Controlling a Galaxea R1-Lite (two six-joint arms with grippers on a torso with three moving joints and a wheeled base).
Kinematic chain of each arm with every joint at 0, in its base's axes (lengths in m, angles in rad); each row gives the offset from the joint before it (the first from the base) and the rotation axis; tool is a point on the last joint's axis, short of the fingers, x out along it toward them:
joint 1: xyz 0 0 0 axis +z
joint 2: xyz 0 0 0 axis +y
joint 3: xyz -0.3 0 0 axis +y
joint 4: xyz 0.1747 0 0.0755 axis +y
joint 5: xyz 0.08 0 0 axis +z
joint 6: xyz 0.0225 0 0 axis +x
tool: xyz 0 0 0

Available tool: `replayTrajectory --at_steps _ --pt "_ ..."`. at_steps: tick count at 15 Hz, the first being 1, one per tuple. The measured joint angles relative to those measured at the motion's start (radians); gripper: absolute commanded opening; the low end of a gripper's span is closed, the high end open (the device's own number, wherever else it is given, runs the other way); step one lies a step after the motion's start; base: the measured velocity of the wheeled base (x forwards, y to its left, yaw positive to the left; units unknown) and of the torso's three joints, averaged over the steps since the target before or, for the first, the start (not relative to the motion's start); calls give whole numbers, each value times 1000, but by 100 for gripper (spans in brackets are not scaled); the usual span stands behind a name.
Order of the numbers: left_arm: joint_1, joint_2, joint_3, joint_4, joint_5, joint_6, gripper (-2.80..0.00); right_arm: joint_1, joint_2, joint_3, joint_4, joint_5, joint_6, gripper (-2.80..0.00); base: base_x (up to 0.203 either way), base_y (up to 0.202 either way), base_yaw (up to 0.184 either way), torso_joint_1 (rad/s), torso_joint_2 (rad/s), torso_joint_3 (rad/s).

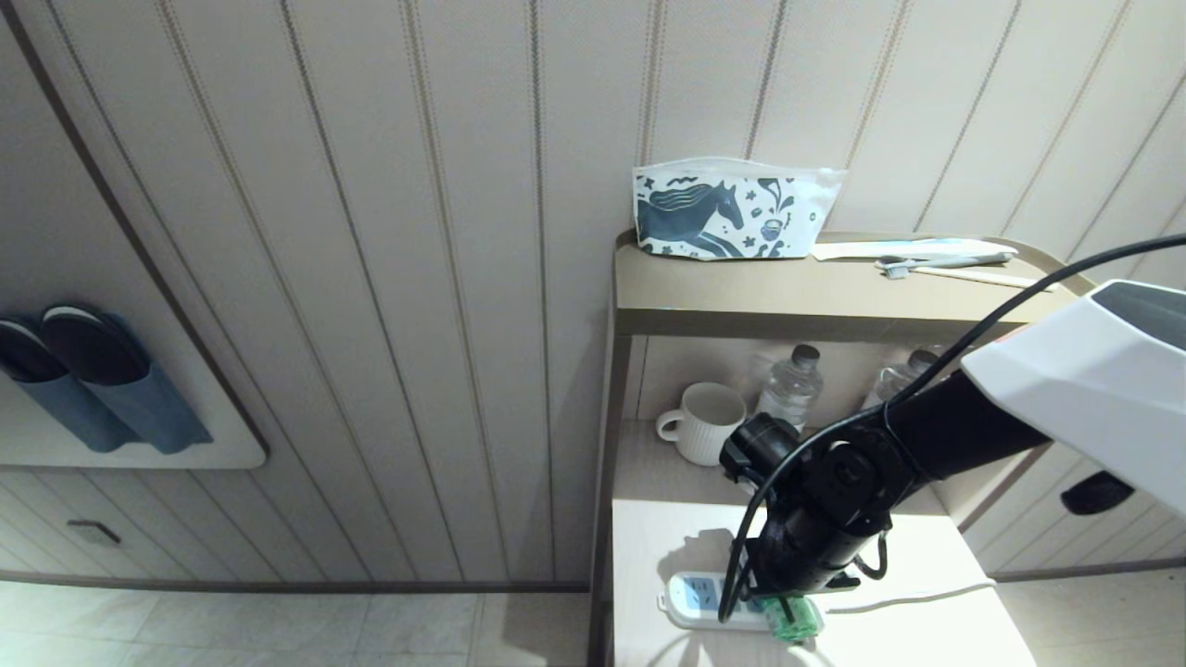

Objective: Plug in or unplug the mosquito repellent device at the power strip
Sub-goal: Hold the socket with your left hand and unplug it with your right hand

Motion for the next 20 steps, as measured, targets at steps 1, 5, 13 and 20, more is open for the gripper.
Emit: replayTrajectory --at_steps 1,5,13,20 --pt "0 98 -48 -9 -35 -23 -280 3 -2 0 0 0 0 -280 0 0 0 0 0 0" --pt "-54 505 -120 -39 -287 12 -280 17 -7 -5 0 0 0 -280 0 0 0 0 0 0" --pt "-708 1183 -84 -431 -25 62 -280 54 0 -37 1 0 2 -280 0 0 0 0 0 0" --pt "-998 1633 -235 -707 153 -31 -280 54 3 -45 0 -1 1 -280 0 0 0 0 0 0"
